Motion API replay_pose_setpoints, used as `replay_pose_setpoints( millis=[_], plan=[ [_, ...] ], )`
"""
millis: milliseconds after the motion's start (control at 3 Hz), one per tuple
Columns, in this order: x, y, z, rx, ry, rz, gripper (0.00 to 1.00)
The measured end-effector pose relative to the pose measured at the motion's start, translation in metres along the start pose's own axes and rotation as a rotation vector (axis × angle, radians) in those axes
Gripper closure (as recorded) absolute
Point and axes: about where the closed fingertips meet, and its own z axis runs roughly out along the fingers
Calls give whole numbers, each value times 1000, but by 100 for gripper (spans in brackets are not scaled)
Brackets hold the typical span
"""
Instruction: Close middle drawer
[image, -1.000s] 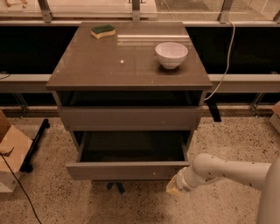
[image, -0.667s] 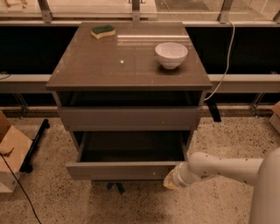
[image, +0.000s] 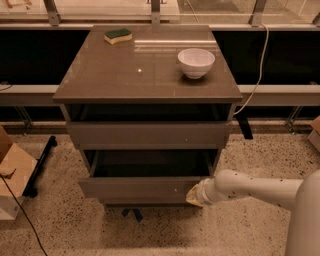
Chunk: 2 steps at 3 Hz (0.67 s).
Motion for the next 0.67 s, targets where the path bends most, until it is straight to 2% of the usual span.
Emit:
replay_pose_setpoints(
  millis=[333, 667],
  plan=[
    [-10, -29, 0, 41, -40, -16, 79],
    [-17, -50, 1, 66, -74, -19, 56]
  ],
)
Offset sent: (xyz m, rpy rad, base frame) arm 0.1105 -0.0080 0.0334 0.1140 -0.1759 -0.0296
